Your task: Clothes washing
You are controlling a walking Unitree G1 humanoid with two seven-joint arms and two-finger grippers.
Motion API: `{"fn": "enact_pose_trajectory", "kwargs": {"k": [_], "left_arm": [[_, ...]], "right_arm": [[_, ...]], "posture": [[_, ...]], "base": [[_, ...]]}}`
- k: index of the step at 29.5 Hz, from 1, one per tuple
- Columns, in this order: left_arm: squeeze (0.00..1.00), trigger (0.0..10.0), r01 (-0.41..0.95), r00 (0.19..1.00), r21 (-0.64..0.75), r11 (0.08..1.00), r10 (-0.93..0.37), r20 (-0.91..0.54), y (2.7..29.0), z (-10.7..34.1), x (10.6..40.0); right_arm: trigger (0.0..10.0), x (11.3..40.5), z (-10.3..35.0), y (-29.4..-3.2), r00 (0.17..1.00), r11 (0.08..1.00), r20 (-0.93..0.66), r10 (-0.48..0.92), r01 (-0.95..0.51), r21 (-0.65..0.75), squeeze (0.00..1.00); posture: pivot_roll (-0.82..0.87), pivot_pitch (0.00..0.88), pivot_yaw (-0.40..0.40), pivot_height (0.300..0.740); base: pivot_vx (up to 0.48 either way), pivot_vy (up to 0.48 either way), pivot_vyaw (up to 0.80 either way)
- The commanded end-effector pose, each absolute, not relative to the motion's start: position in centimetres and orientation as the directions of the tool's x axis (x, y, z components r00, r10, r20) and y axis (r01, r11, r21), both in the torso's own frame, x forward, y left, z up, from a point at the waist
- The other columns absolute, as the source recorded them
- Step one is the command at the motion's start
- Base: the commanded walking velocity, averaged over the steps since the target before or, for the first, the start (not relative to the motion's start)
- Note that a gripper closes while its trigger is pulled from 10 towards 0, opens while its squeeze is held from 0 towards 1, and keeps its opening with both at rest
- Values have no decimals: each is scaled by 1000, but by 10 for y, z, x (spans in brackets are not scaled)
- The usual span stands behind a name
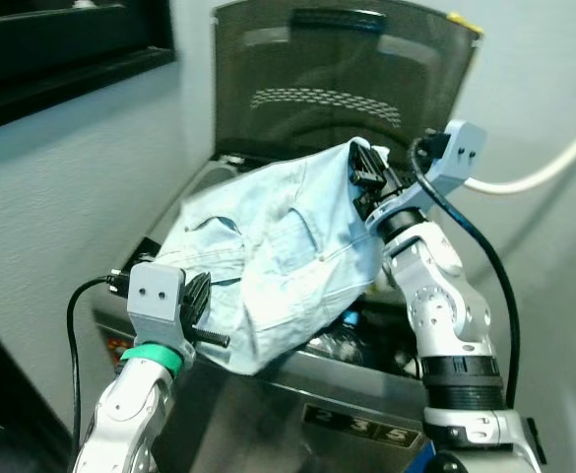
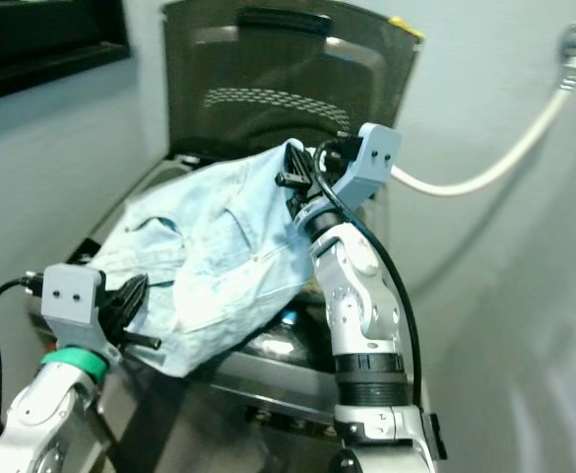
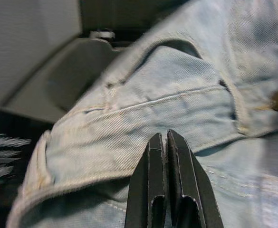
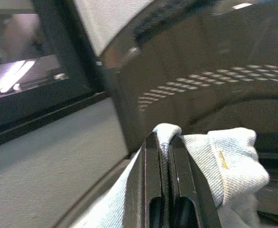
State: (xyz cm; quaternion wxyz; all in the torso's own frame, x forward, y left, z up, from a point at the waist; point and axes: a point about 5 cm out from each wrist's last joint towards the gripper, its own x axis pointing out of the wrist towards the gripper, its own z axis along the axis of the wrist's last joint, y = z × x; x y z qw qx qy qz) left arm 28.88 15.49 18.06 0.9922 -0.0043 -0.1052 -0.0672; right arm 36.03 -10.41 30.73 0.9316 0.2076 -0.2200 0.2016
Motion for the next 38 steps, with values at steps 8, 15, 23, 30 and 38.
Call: {"fn": "enact_pose_trajectory", "kwargs": {"k": [8,15,23,30,38], "left_arm": [[0,10000,140,969,-5,990,-136,205,154,180,287],[0,10000,141,967,-10,990,-136,216,154,181,286],[0,10000,138,958,-45,989,-122,259,158,188,282],[0,10000,136,957,-44,990,-119,264,158,188,279],[0,10000,139,957,-10,990,-131,260,158,187,277]], "right_arm": [[10000,359,314,-104,810,833,513,284,-473,286,0],[10000,359,314,-104,808,832,514,288,-477,284,0],[10000,354,319,-95,771,808,545,330,-529,260,0],[10000,352,323,-90,751,784,557,355,-563,260,0],[10000,351,323,-88,743,776,562,364,-575,258,0]], "posture": [[6,5,22,740],[8,0,18,740],[15,0,6,740],[20,0,-1,740],[22,0,-3,740]], "base": [[0,0,-800],[0,0,-800],[0,338,-600],[0,480,0],[0,360,0]]}}
